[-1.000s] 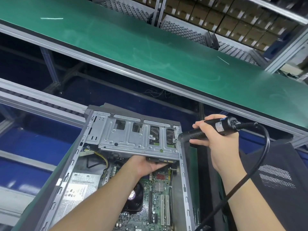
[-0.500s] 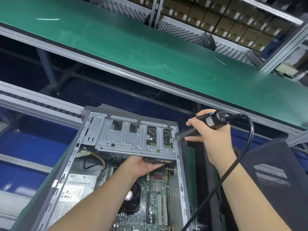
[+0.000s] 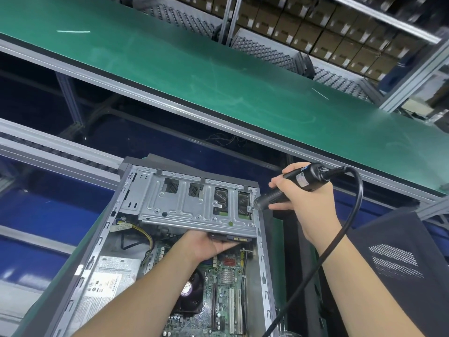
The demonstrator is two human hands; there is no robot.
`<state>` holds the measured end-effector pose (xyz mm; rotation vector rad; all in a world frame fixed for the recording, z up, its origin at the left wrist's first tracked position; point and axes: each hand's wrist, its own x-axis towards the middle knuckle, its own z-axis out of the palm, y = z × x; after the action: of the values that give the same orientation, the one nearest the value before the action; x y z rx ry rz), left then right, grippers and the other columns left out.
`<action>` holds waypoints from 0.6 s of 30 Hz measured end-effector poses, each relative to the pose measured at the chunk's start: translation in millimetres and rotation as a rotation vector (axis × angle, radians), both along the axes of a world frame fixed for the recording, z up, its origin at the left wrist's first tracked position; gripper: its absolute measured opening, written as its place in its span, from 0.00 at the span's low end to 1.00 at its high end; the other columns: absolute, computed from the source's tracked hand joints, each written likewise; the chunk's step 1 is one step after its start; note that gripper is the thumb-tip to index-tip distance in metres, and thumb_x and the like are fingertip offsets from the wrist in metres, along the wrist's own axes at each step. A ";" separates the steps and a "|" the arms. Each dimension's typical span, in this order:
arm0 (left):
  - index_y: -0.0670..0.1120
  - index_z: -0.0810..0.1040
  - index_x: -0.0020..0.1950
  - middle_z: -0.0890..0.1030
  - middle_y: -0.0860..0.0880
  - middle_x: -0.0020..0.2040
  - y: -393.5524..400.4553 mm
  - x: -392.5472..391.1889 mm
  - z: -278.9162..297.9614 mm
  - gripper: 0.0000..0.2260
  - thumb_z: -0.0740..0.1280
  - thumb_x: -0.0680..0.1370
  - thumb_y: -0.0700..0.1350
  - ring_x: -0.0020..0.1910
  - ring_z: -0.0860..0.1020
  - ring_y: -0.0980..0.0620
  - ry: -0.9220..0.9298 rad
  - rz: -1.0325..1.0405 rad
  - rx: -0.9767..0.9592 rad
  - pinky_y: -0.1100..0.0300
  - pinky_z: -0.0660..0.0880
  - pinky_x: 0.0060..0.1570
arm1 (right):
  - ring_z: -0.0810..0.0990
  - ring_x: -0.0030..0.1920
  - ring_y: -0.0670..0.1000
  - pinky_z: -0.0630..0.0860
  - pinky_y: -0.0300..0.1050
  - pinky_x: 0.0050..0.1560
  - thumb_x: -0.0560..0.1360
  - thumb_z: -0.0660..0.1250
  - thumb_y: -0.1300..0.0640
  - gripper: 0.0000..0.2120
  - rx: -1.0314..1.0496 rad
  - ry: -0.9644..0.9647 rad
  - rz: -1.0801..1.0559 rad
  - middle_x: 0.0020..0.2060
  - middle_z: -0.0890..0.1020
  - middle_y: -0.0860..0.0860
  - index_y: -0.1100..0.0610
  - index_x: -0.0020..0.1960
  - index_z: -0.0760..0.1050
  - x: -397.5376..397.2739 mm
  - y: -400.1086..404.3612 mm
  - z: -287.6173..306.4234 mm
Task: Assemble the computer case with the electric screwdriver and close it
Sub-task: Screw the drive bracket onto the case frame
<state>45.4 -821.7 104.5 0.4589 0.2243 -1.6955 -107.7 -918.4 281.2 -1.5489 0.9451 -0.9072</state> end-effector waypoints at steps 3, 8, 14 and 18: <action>0.36 0.73 0.70 0.77 0.29 0.65 -0.1 -0.5 -0.1 0.25 0.68 0.74 0.44 0.63 0.77 0.27 0.004 0.007 -0.001 0.29 0.72 0.64 | 0.87 0.51 0.60 0.86 0.60 0.38 0.68 0.77 0.59 0.08 0.009 -0.004 -0.005 0.48 0.84 0.63 0.49 0.44 0.83 -3.0 -0.2 -0.3; 0.36 0.72 0.71 0.77 0.30 0.66 -0.4 0.0 -0.6 0.25 0.67 0.75 0.44 0.63 0.77 0.27 -0.001 0.002 -0.006 0.30 0.74 0.61 | 0.87 0.51 0.61 0.86 0.59 0.38 0.72 0.77 0.64 0.10 0.009 0.020 0.011 0.50 0.84 0.64 0.50 0.45 0.83 0.7 0.0 0.2; 0.36 0.72 0.71 0.77 0.30 0.65 -1.3 0.5 -2.9 0.25 0.67 0.76 0.42 0.62 0.78 0.27 -0.008 0.013 0.023 0.30 0.75 0.60 | 0.87 0.50 0.59 0.85 0.56 0.36 0.73 0.76 0.67 0.14 0.013 0.058 0.018 0.49 0.85 0.63 0.47 0.42 0.83 7.5 -2.1 3.8; 0.36 0.72 0.71 0.77 0.29 0.65 -2.2 1.1 -5.6 0.24 0.67 0.75 0.40 0.62 0.78 0.27 -0.013 0.015 0.034 0.29 0.73 0.61 | 0.88 0.49 0.58 0.85 0.55 0.35 0.72 0.77 0.67 0.13 0.026 0.067 0.001 0.48 0.85 0.63 0.49 0.43 0.83 10.0 -6.0 5.3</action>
<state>46.5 -823.9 98.9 0.4924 0.2470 -1.6754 -97.7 -924.4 286.5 -1.5654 1.0004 -0.8435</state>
